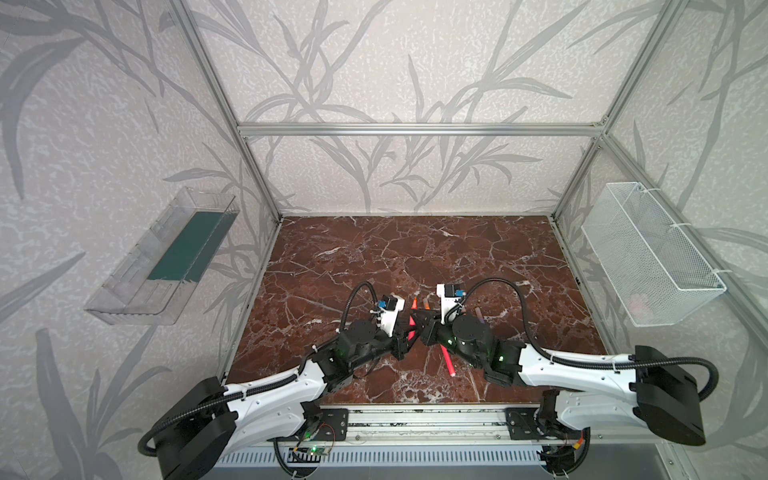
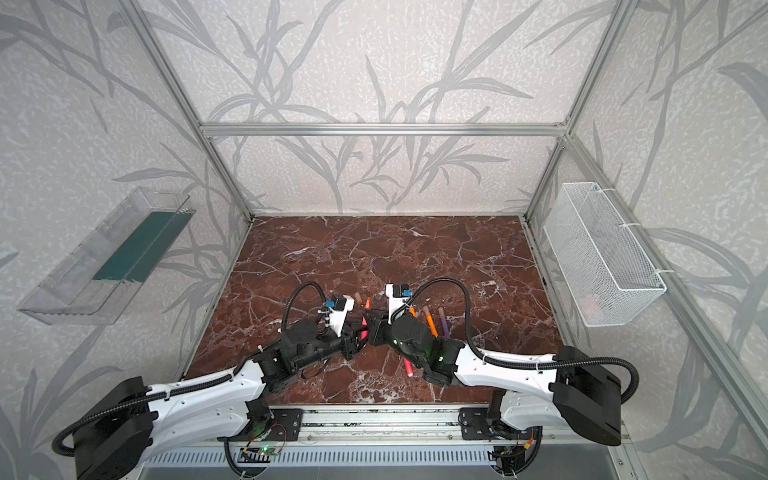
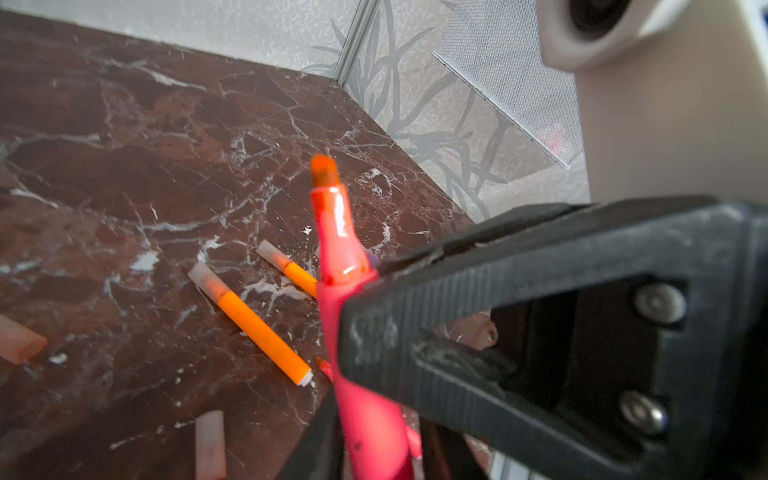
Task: Insert the pens into the pen caps
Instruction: 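Lift the pink marker upright with the right gripper while the left gripper grasps it, then open the right gripper and move it toward the loose pale pink caps, then lower the right gripper and grasp a pale pink cap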
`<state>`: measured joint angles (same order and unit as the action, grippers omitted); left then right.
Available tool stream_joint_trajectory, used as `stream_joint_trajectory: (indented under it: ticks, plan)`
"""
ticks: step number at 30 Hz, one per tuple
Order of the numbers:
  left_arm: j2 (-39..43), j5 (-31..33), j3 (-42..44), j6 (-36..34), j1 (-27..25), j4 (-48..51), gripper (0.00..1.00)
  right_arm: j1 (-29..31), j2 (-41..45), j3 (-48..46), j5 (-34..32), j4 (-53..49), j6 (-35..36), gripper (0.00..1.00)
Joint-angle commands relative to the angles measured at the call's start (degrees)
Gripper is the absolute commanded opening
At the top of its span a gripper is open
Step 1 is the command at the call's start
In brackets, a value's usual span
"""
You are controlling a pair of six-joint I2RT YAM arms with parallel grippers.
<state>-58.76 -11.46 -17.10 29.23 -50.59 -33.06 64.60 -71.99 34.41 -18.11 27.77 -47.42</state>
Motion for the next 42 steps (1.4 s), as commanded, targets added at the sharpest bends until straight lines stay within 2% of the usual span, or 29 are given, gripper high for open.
stream_joint_trajectory:
  ticks: [1, 4, 6, 11, 14, 18, 20, 25, 32, 42]
  plan:
    - [0.1, 1.4, -1.4, -1.0, -0.2, -0.8, 0.17, 0.5, -0.6, -0.9, -2.4, 3.6, -1.4, 0.0]
    - [-0.1, 1.8, -2.1, -1.2, -0.2, 0.7, 0.02, 0.5, -0.6, -1.5, -3.1, 4.4, -1.9, 0.0]
    - [-0.2, 2.6, -2.3, -1.1, -0.2, 1.4, 0.0, 0.5, -0.5, -1.4, -3.3, 4.0, -1.4, 0.0]
    - [1.2, 9.9, -3.1, -0.8, 0.5, 8.4, 0.0, 0.5, 1.7, -0.2, -6.8, -3.4, 0.6, 0.31]
    - [2.9, 13.3, -4.1, 1.3, 4.4, 16.4, 0.0, 0.5, 3.6, 0.0, -10.5, -10.9, 1.3, 0.38]
    - [5.3, 11.7, -3.8, 6.8, 15.3, 25.4, 0.0, 0.3, 3.9, -0.9, -12.5, -16.8, 0.7, 0.39]
    - [6.7, 13.4, -4.0, 7.2, 17.5, 29.5, 0.0, 0.4, 2.4, -1.1, -12.2, -18.2, 0.1, 0.39]
    - [9.3, 18.4, -4.5, 6.7, 18.0, 35.5, 0.0, 0.3, -5.6, 0.9, -8.5, -19.4, -1.5, 0.39]
    - [9.9, 18.8, -4.8, 6.8, 18.0, 37.2, 0.0, 0.4, -17.1, 3.1, -4.5, -15.1, -5.5, 0.38]
    - [9.8, 18.4, -5.2, 6.4, 18.0, 37.6, 0.0, -0.4, -25.0, 4.7, -2.9, -9.8, -7.9, 0.39]
